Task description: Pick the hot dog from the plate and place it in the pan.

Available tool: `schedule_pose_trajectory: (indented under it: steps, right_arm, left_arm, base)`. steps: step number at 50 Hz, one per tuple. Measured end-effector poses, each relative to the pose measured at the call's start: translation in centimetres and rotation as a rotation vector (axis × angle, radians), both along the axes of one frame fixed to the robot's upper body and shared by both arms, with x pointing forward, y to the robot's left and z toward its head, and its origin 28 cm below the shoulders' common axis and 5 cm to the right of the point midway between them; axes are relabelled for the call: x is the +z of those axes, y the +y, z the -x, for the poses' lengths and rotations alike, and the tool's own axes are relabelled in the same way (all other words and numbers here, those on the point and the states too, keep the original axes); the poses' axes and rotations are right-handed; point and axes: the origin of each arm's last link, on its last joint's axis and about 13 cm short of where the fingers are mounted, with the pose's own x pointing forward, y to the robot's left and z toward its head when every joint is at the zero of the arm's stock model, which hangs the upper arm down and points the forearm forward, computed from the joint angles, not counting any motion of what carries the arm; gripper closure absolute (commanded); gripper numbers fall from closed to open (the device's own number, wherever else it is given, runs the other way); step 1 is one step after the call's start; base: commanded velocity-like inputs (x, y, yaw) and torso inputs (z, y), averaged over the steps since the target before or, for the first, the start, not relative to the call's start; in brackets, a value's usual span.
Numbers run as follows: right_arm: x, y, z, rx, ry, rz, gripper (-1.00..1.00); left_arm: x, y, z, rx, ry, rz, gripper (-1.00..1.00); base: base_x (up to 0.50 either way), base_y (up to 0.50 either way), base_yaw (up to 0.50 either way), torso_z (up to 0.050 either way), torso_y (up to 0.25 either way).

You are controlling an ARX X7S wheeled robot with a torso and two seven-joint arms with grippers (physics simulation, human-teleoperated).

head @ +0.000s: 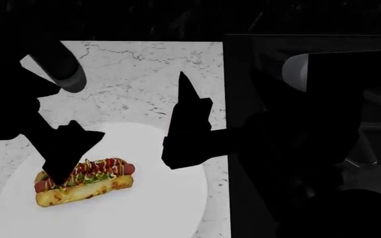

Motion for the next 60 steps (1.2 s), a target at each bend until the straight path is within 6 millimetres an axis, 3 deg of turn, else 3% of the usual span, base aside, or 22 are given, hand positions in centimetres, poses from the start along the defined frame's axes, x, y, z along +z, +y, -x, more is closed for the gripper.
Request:
schedule_pose_trajectory:
  steps: [24, 60]
  right_arm:
    - [-0.6, -0.1, -0.2, 0.002, 0.011, -0.016, -1.00]
    - [-1.2, 0.0, -0.7, 0.015, 0.034, -0.020, -1.00]
  left_arm:
    - [-1.3, -0.3, -1.3, -0.088, 0.116, -0.039, -1.00]
    - [-5.3, 0.0, -3.2, -0.102, 0.222, -0.063, -1.00]
  base:
    - [0.00, 0.00, 0.00, 0.000, 0.000]
    - [0.00, 0.00, 0.00, 0.000, 0.000]
